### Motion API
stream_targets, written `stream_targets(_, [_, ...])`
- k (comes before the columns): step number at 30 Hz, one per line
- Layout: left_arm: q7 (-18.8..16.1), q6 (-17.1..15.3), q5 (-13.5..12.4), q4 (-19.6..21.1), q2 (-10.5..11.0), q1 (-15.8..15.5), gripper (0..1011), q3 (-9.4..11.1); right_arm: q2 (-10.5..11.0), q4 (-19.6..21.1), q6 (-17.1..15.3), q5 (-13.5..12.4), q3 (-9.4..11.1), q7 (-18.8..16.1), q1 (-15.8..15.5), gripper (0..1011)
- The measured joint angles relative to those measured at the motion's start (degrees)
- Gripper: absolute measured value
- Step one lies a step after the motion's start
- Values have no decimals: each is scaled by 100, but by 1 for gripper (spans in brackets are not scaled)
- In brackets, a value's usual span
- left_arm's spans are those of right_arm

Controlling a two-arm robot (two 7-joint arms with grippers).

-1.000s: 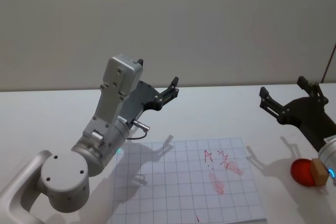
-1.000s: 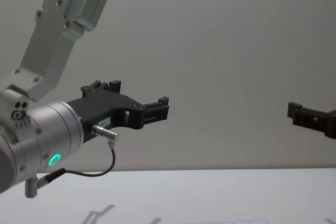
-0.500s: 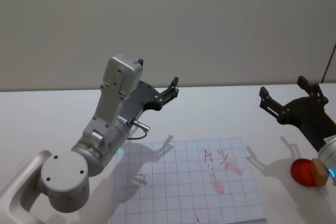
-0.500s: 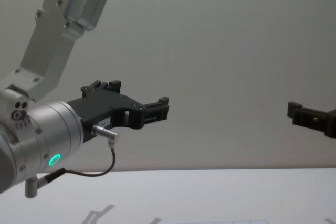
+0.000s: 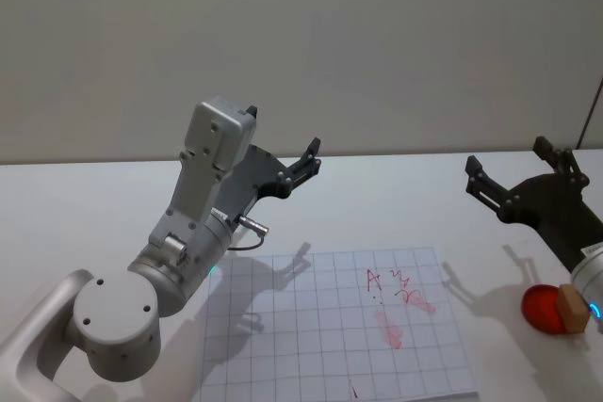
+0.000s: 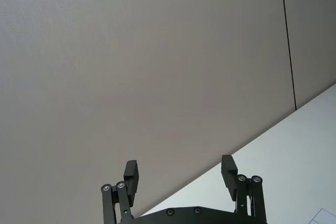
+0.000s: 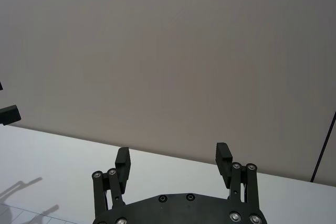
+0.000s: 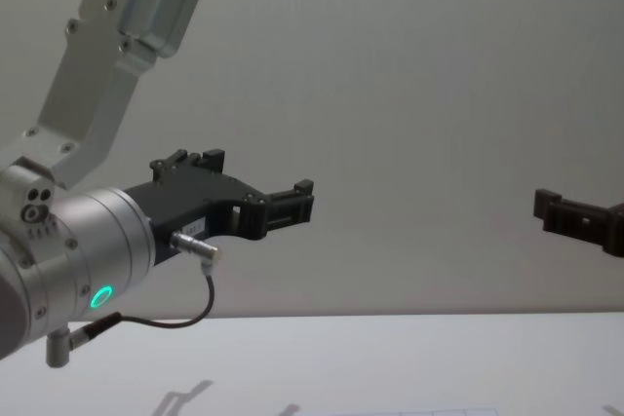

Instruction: Use the one hand to pick up the stamp and affix it onto the A4 paper.

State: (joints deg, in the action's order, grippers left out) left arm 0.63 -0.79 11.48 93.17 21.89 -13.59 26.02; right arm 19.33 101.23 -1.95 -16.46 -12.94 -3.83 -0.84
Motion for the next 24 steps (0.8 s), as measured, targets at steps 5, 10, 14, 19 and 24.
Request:
stream_targets(5, [0, 0, 0, 0, 0, 0, 1001, 0, 0, -1, 0, 0, 0, 0, 0, 1001])
stream_targets(10, [0, 0, 0, 0, 0, 0, 1001, 0, 0, -1, 0, 0, 0, 0, 0, 1001])
stream_targets(14, [0, 0, 0, 0, 0, 0, 1001, 0, 11, 5, -1, 0, 8, 3, -14, 1001])
stream_targets(19, [0, 0, 0, 0, 0, 0, 1001, 0, 132, 152, -18, -48, 72, 119, -188, 1001])
stream_targets(24, [0, 0, 0, 0, 0, 0, 1001, 0, 364, 388, -78, -163, 196, 340, -521, 1001])
